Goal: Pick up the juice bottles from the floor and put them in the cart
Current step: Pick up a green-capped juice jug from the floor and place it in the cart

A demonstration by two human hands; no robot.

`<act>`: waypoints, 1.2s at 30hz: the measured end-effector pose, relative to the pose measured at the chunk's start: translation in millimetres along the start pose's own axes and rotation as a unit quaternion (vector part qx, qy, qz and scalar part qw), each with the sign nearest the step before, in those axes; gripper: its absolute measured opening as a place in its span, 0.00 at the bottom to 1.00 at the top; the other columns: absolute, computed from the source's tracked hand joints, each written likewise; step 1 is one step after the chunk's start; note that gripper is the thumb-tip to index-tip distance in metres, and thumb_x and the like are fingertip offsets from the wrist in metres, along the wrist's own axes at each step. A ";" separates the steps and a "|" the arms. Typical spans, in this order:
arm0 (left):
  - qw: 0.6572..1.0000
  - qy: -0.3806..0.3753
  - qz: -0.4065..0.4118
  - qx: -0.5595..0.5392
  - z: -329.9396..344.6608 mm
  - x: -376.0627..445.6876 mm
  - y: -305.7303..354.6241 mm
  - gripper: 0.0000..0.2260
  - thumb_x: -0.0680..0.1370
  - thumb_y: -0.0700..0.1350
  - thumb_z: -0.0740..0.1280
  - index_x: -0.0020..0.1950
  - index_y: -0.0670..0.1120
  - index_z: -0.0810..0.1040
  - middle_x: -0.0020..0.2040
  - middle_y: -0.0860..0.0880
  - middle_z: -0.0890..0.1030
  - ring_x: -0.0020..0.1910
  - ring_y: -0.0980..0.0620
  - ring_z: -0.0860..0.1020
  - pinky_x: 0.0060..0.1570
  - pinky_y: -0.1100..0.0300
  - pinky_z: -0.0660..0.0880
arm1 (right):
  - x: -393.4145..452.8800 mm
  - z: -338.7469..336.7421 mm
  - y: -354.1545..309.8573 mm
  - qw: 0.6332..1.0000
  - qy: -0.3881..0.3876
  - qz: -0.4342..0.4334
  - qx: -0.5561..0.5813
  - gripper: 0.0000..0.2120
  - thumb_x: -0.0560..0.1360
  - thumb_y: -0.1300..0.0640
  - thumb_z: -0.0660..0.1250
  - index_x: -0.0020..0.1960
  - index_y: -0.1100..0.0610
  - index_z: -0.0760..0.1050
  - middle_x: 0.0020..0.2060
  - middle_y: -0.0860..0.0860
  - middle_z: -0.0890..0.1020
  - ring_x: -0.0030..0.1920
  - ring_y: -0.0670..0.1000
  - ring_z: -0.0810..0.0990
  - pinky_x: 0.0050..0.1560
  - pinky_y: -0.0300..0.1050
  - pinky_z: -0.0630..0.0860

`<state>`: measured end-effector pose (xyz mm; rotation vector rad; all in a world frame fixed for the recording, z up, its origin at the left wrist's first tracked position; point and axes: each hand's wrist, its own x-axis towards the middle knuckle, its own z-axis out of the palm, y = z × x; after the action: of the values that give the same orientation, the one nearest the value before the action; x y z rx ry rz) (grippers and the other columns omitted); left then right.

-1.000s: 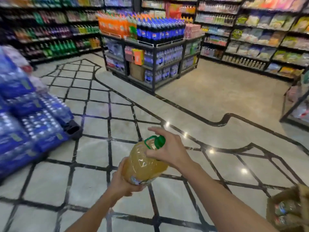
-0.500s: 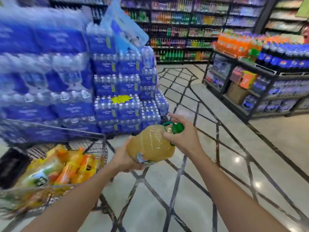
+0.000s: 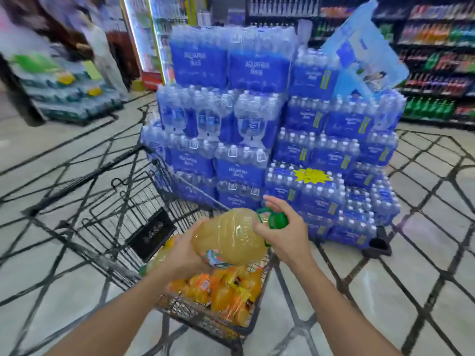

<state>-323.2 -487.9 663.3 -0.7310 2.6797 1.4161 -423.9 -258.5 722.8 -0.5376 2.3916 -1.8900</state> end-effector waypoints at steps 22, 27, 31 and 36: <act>0.968 -0.180 -0.164 -0.062 64.4 206.7 -157.9 0.66 0.50 0.42 0.86 0.79 0.62 0.51 0.65 0.48 0.71 0.62 0.38 0.76 0.53 0.45 0.79 | 132.0 137.5 159.1 0.979 -0.009 0.185 -0.087 0.26 0.62 0.54 0.78 0.58 0.38 0.80 0.57 0.40 0.83 0.56 0.37 0.81 0.57 0.35 0.76; 0.955 -0.206 -0.171 -0.124 134.2 196.7 -181.6 0.67 0.46 0.48 0.87 0.74 0.70 0.50 0.73 0.47 0.63 0.70 0.48 0.68 0.68 0.54 0.68 | 118.1 120.0 194.2 0.963 -0.014 0.234 -0.130 0.31 0.60 0.54 0.76 0.62 0.39 0.80 0.61 0.40 0.81 0.58 0.43 0.81 0.62 0.51 0.79; 0.947 -0.243 -0.171 -0.119 173.4 196.7 -176.7 0.67 0.45 0.56 0.85 0.78 0.58 0.53 0.74 0.45 0.66 0.69 0.45 0.70 0.63 0.57 0.73 | 105.8 104.9 204.2 0.965 0.008 0.214 -0.151 0.29 0.63 0.63 0.78 0.61 0.43 0.81 0.61 0.37 0.81 0.61 0.40 0.80 0.65 0.42 0.76; 0.922 -0.292 -0.178 -0.181 208.5 193.0 -170.2 0.60 0.59 0.32 0.83 0.80 0.52 0.50 0.71 0.47 0.70 0.66 0.50 0.72 0.51 0.68 0.77 | 104.7 83.9 221.0 0.955 0.016 0.235 -0.181 0.31 0.61 0.61 0.78 0.63 0.46 0.80 0.58 0.35 0.80 0.56 0.38 0.80 0.58 0.38 0.77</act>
<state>-464.7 -480.8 363.8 -0.6337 1.7659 1.7006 -554.4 -325.1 509.8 0.0620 2.5970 -1.2862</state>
